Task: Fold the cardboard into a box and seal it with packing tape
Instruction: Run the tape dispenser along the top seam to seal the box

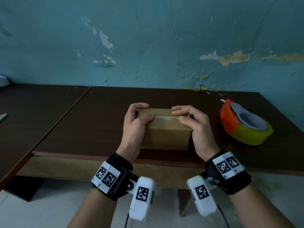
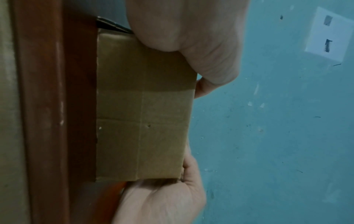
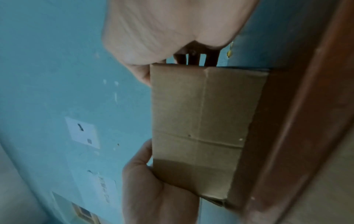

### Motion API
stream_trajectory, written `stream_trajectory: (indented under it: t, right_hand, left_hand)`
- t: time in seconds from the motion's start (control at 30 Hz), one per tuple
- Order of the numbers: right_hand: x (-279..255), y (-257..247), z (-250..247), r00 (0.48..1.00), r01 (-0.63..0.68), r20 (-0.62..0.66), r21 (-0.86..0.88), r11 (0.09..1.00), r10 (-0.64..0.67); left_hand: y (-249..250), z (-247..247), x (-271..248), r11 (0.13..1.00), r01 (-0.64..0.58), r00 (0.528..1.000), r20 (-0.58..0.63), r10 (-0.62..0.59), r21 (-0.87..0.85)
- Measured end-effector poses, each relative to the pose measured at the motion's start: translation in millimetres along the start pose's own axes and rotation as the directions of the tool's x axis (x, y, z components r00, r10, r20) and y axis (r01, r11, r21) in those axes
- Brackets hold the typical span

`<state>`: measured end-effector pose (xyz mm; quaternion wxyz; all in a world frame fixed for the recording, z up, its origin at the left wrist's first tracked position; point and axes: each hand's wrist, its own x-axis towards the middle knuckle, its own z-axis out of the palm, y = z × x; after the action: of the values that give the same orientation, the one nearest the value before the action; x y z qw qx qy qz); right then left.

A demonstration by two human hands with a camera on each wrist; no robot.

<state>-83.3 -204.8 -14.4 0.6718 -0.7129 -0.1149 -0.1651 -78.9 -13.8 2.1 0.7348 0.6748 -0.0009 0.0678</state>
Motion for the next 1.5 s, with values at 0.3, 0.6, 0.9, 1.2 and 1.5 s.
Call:
stream_trajectory:
  t: [0.3,0.6,0.9,1.2,1.5]
  right_hand:
    - [5,-18,-14,0.985,-0.174,-0.031,-0.039,0.984,0.173]
    - [9,-56,-89,0.954,-0.211,-0.298,-0.608,0.765,0.026]
    - [3,-49,-114,0.797,-0.523,-0.429,-0.843,0.129,0.426]
    - [-5,-49,-125,0.896,-0.427,-0.398,-0.649,0.629,0.198]
    - [6,-64,-117,0.889,-0.059,-0.453,0.023,0.998,0.063]
  left_hand:
    - [2,0,-1,0.998,0.059,0.996,0.064,-0.057,-0.015]
    - [3,7,-2,0.998,0.053,0.997,0.052,-0.052,-0.024]
    - [-2,28,-4,0.998,0.042,0.997,0.070,-0.040,-0.036]
    - [-2,32,-7,0.999,0.029,0.996,0.083,-0.025,-0.044]
    - [2,32,-8,0.999,0.039,0.992,0.125,-0.034,-0.037]
